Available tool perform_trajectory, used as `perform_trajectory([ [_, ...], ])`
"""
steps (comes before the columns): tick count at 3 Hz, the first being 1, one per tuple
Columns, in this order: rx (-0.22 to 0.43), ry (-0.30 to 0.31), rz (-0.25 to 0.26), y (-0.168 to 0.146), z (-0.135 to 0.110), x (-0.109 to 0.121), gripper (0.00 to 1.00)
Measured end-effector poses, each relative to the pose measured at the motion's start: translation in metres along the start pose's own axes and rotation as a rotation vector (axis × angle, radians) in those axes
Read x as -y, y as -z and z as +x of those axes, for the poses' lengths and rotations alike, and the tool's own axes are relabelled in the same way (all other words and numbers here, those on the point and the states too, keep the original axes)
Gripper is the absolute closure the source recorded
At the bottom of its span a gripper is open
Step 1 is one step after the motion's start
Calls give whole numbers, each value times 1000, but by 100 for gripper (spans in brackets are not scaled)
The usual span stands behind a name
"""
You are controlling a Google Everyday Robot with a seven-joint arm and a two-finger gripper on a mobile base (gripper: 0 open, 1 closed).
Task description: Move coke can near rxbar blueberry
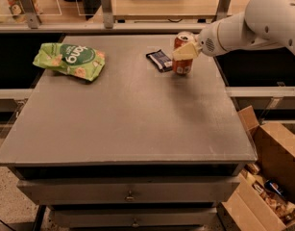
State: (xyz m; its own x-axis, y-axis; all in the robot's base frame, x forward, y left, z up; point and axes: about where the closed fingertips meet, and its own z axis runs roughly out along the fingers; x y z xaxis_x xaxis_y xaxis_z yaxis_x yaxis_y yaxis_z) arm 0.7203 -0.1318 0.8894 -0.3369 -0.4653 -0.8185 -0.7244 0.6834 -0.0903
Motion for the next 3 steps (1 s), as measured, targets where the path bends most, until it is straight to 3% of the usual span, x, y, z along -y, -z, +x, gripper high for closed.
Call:
perform_trajectory([
  [2, -6, 18, -11, 4, 15, -2, 13],
  [3, -9, 40, -13, 9, 14, -3, 0],
])
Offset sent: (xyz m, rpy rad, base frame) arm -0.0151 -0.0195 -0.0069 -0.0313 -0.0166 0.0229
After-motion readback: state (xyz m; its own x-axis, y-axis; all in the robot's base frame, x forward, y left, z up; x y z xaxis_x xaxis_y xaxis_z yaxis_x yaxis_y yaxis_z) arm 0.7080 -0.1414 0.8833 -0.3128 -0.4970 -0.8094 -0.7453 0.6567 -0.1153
